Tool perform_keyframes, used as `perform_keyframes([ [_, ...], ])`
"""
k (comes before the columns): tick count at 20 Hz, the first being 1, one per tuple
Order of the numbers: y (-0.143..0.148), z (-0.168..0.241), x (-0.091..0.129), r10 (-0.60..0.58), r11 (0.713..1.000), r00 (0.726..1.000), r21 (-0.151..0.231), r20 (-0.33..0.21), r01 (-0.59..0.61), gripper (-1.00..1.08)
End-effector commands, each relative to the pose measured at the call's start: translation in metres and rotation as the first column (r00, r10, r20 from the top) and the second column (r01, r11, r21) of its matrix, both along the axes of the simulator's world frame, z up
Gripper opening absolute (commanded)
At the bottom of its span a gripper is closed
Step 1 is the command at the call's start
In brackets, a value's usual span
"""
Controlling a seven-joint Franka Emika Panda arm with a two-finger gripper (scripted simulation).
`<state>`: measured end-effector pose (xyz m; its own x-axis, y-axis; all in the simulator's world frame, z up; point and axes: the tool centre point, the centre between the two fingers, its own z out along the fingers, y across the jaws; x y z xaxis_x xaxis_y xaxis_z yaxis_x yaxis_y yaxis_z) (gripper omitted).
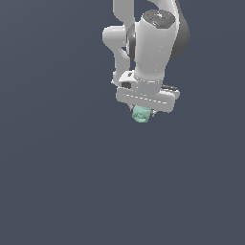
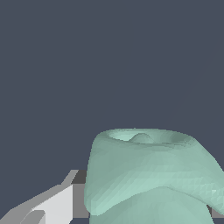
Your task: Pick up the object and move it to a goal position.
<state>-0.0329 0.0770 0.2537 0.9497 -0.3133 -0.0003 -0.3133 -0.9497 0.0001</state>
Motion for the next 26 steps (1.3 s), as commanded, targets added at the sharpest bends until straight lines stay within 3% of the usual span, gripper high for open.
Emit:
perform_keyframes([
  [1,0.005,0.022,-0.014,0.0,1.0,1.0,-0.001,0.0,0.0,-1.0],
  [15,0.031,0.139,-0.085,0.0,1.0,1.0,-0.001,0.001,0.0,-1.0],
  [26,0.041,0.176,-0.105,0.0,1.0,1.0,0.0,0.0,0.0,-1.0],
])
